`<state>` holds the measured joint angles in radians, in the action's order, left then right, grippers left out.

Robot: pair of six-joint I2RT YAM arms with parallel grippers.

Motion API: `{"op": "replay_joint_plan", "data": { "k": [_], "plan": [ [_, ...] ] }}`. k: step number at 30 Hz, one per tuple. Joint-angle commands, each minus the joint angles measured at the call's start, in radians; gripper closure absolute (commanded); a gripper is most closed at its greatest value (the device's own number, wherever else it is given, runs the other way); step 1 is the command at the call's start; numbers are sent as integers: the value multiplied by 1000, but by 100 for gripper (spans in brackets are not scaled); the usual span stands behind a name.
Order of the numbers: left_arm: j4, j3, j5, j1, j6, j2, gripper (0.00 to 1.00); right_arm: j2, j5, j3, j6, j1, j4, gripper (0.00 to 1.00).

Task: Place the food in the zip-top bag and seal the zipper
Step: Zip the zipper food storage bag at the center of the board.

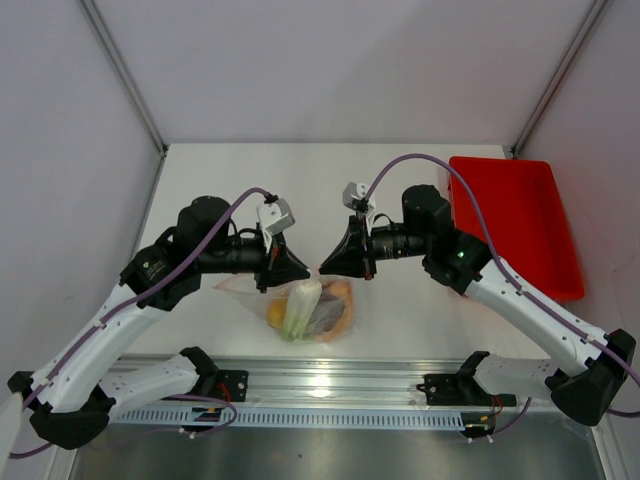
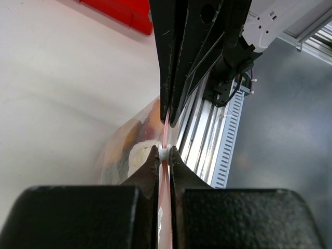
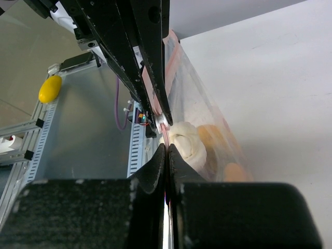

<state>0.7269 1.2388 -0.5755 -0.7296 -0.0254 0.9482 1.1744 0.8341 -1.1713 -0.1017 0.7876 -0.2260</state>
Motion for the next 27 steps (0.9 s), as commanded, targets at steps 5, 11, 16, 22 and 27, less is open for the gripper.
{"op": "replay_joint_plan", "data": {
  "k": [5, 11, 16, 22, 27],
  "plan": [
    [38, 33, 61, 21, 10, -32, 100, -39, -93, -18, 23, -8, 13, 100],
    [75, 14, 118, 27, 8, -88, 99, -62, -141, 1, 19, -27, -9, 100],
    [115, 2, 144, 25, 5, -132, 99, -76, -167, 27, 19, -33, -21, 100],
    [160, -9, 204, 25, -5, -178, 98, -87, -179, 35, 22, -36, -27, 100],
    [206, -28, 253, 27, -39, -245, 97, -87, -182, 39, 33, -41, -38, 100]
  ]
}}
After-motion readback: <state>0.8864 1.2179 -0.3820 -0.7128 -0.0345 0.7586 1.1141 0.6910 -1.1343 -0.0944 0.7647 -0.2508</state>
